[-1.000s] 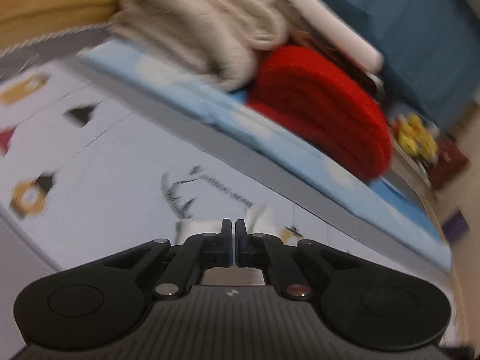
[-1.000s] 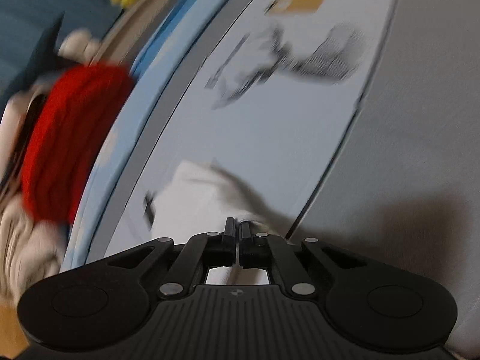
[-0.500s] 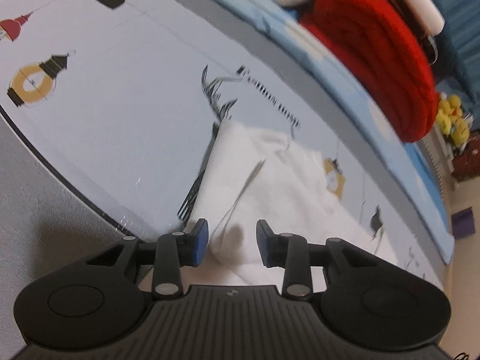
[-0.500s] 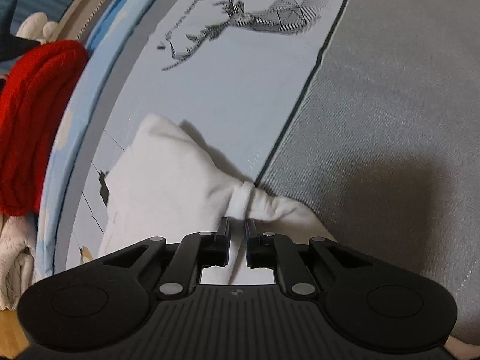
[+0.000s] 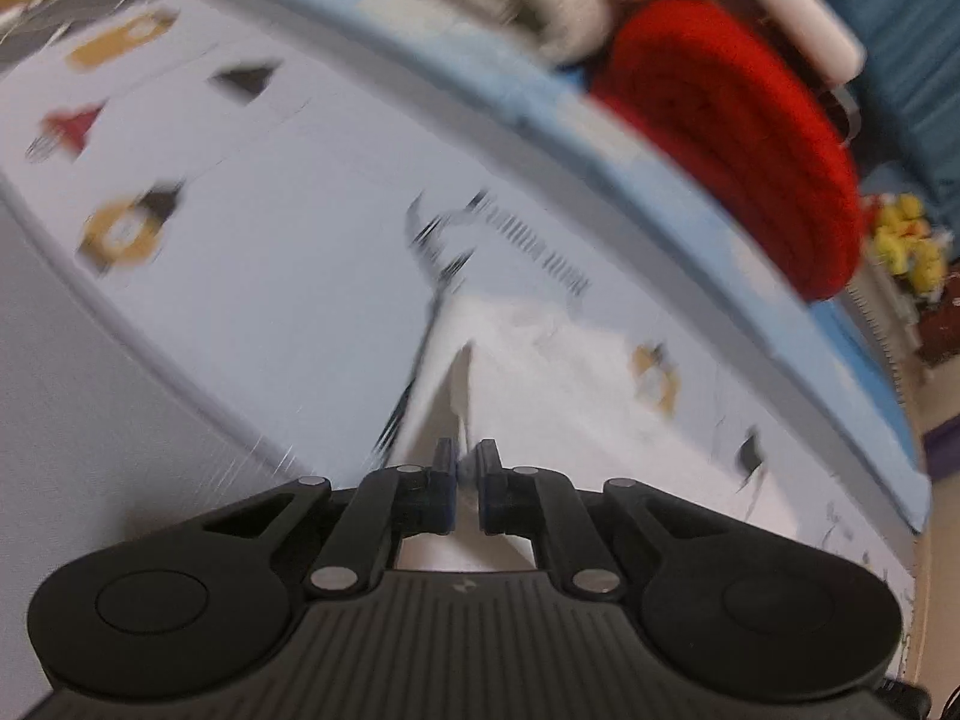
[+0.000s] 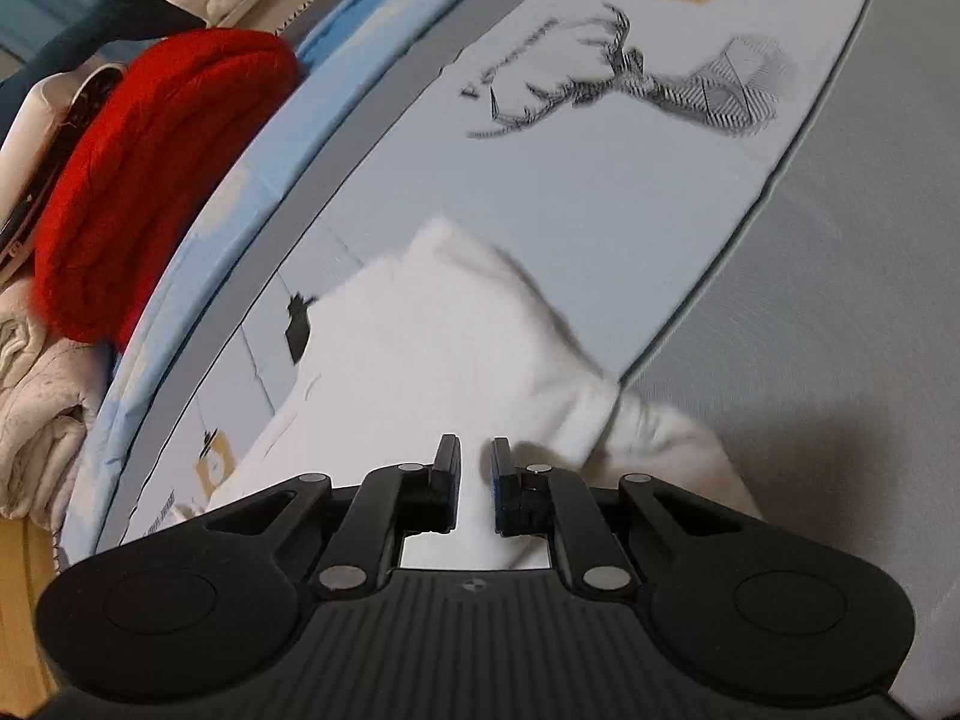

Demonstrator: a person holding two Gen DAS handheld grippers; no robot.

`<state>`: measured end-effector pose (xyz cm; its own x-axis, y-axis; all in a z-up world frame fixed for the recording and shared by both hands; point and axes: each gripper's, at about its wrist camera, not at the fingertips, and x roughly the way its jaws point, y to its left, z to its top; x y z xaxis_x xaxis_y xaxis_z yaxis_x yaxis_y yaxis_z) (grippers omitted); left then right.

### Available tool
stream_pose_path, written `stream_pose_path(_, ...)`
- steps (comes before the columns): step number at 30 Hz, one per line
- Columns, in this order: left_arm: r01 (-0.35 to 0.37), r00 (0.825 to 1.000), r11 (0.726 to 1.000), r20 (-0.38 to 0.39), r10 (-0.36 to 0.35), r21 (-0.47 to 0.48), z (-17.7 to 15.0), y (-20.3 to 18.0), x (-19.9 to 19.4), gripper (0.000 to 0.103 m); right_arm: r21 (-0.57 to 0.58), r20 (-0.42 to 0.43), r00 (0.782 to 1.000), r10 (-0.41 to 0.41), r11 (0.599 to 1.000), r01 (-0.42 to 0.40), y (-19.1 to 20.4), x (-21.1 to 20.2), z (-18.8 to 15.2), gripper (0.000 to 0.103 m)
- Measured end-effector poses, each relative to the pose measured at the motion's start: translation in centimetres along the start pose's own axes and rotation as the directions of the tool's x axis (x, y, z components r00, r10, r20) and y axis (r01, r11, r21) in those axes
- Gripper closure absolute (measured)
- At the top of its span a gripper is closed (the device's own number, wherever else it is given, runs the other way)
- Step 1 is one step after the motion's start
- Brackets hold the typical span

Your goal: Fold small clothes

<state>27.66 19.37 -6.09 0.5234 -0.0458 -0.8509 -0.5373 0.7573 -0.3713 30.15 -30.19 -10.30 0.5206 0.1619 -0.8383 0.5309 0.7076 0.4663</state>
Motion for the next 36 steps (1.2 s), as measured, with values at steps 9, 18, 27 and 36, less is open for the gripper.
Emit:
stream_pose_path(9,-0.01,1.0,0.993,0.003,0.009,0.121,-0.4,-1.4,2.2,0.088,0.066,0.022,0.992,-0.126,0.99,0.125,-2.2,0.9,1.4,0.085)
stream_pose_path(18,-0.053,0.988,0.954,-0.12,0.092,0.295,-2.0,-2.3,6.4,0.08,-0.007,-0.031,0.991,-0.13,0.992,0.13,-1.3,3.1,2.3,0.079)
stream_pose_path(27,-0.054,0.986,0.925,-0.124,0.108,0.376,-2.0,-3.6,6.0,0.073,-0.082,-0.028,0.987,-0.16,0.984,0.157,0.1,2.0,2.4,0.078)
stream_pose_path(36,-0.068,0.994,0.833,0.107,0.01,0.549,-5.1,-5.0,-3.6,0.073,-0.364,0.337,0.939,0.069,0.929,0.063,4.7,-12.2,1.1,0.078)
